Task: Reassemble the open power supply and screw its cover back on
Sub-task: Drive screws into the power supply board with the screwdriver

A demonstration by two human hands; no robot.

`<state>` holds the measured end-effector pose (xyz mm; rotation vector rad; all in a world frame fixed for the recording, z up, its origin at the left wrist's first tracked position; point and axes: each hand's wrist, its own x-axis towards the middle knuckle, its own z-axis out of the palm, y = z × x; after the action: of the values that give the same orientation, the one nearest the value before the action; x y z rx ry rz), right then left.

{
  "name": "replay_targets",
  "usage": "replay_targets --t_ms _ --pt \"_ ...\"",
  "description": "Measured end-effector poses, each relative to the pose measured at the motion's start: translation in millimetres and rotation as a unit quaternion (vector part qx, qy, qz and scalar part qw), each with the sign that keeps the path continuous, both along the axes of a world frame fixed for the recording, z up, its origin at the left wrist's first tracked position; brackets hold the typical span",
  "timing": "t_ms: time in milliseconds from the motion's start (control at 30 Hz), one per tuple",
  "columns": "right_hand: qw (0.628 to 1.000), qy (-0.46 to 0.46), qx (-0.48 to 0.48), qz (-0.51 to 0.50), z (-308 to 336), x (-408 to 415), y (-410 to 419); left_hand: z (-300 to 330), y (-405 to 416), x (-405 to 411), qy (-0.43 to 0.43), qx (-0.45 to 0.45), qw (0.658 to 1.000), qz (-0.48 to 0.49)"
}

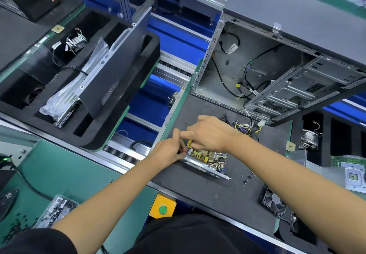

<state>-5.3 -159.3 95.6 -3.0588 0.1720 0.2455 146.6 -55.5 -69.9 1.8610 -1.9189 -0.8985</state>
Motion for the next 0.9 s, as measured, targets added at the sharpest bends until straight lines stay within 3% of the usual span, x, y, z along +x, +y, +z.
replay_targets --t_ms 467,667,800,900 --pt "1.000 0.017 -0.018 0.005 -3 2 -1 5 4 7 0.102 0.001 0.995 0.021" --pt "1.000 -0.007 -0.004 0.022 -4 4 -2 2 -1 11 0.100 0.011 0.995 -0.003" --pt "0.998 0.043 -0.022 0.037 -2 7 -3 6 -3 16 0.198 0.013 0.980 -0.005" --pt "0.997 0.062 -0.041 0.027 -2 9 0 15 -4 11 0.204 0.000 0.979 0.030"
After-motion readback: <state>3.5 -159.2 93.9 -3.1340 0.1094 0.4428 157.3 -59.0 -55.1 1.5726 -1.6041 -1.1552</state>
